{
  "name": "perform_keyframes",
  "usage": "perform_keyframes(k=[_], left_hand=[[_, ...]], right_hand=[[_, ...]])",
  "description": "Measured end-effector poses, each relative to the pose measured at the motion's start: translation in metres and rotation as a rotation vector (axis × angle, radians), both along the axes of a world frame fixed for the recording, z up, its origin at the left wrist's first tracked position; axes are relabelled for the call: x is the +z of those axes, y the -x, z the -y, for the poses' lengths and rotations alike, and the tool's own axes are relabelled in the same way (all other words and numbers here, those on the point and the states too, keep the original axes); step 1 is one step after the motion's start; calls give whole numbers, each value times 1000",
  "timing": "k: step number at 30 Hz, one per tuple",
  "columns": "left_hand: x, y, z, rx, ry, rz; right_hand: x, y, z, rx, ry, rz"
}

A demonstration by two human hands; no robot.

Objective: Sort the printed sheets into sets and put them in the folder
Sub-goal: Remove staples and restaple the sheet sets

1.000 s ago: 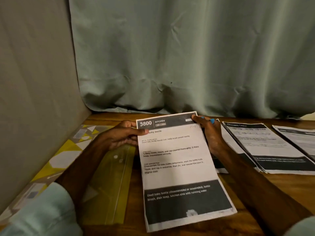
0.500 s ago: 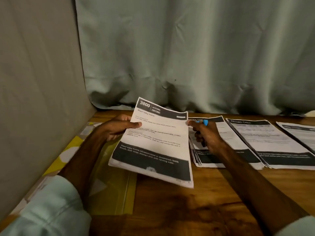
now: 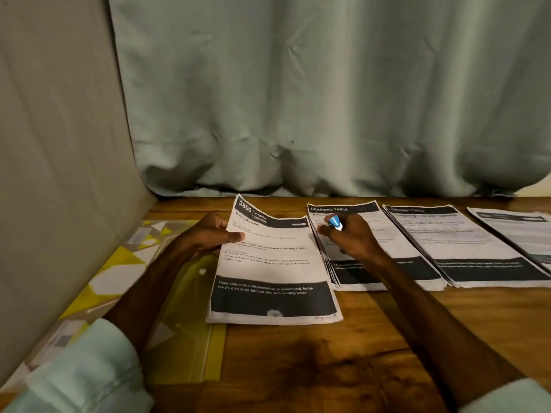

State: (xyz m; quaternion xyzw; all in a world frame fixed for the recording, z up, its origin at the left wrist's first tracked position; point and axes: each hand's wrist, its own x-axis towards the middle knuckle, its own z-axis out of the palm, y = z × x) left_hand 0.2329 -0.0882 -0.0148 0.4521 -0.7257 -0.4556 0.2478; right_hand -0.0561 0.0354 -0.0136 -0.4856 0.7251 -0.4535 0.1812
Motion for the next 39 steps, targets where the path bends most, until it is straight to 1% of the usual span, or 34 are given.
perform_keyframes(k=[1, 4, 6, 8, 11, 15, 17, 20, 22, 25, 28, 33, 36, 39], left_hand=[[-1, 0, 1, 15, 41, 4], [-3, 0, 4, 65, 272, 90], [-4, 2, 6, 99, 361, 132], [-7, 5, 7, 111, 423, 206], [-12, 7, 8, 117, 493, 341], [-20, 8, 11, 179, 456, 396], [-23, 14, 5, 217, 463, 373], [-24, 24, -4, 307, 525, 374], [-26, 31, -11, 367, 581, 433], [-29, 40, -26, 400, 661, 535], [-30, 51, -44, 349, 766, 520], [-31, 69, -69, 111, 895, 421], [-25, 83, -94, -15, 838, 367], [-17, 98, -115, -118, 815, 408]], right_hand=[[1, 1, 1, 5, -8, 11], [5, -2, -1, 52, -43, 66], [9, -2, -6, 108, -56, 71], [14, 0, -14, 159, -75, 13], [13, 9, -33, 215, -82, -134], [10, 33, -77, 147, -64, -240], [12, 49, -105, 75, -68, -286], [10, 70, -144, -19, -126, -352], [6, 79, -165, -34, -167, -406], [-6, 85, -191, -97, -187, -455], [-19, 85, -208, -132, -169, -474], [-23, 87, -217, -145, -170, -444], [-22, 83, -221, -128, -166, -422], [-22, 80, -224, -121, -167, -403]])
